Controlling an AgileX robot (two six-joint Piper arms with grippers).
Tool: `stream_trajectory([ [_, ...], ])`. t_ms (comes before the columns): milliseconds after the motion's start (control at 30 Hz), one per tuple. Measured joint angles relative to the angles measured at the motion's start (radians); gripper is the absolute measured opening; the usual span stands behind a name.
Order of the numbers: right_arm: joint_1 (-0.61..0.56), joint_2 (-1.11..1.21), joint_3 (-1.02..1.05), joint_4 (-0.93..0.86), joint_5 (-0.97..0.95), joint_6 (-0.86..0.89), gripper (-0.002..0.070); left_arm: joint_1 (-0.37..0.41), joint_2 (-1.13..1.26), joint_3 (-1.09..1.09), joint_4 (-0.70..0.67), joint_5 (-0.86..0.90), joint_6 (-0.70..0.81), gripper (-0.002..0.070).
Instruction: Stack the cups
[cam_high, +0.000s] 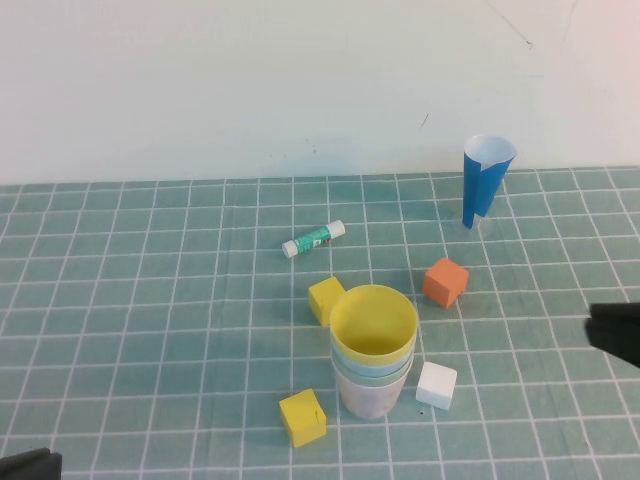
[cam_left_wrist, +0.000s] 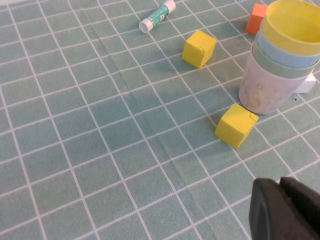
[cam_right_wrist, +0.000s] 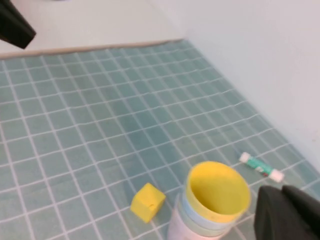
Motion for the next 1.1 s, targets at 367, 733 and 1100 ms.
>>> stream_trajectory([
  [367, 0.000, -0.071, 0.105, 0.006, -0.092, -0.014, -0.0001, 0.000, 0.000, 0.000, -0.004, 0.008, -0.013, -0.0001],
  [733, 0.000, -0.050, 0.131, -0.058, -0.111, 0.007, -0.0001, 0.000, 0.000, 0.000, -0.004, 0.021, -0.013, -0.0001],
  [1100, -0.003, -0.117, 0.336, -0.149, -0.360, 0.026, -0.0001, 0.000, 0.000, 0.000, -0.004, 0.030, -0.013, -0.0001],
])
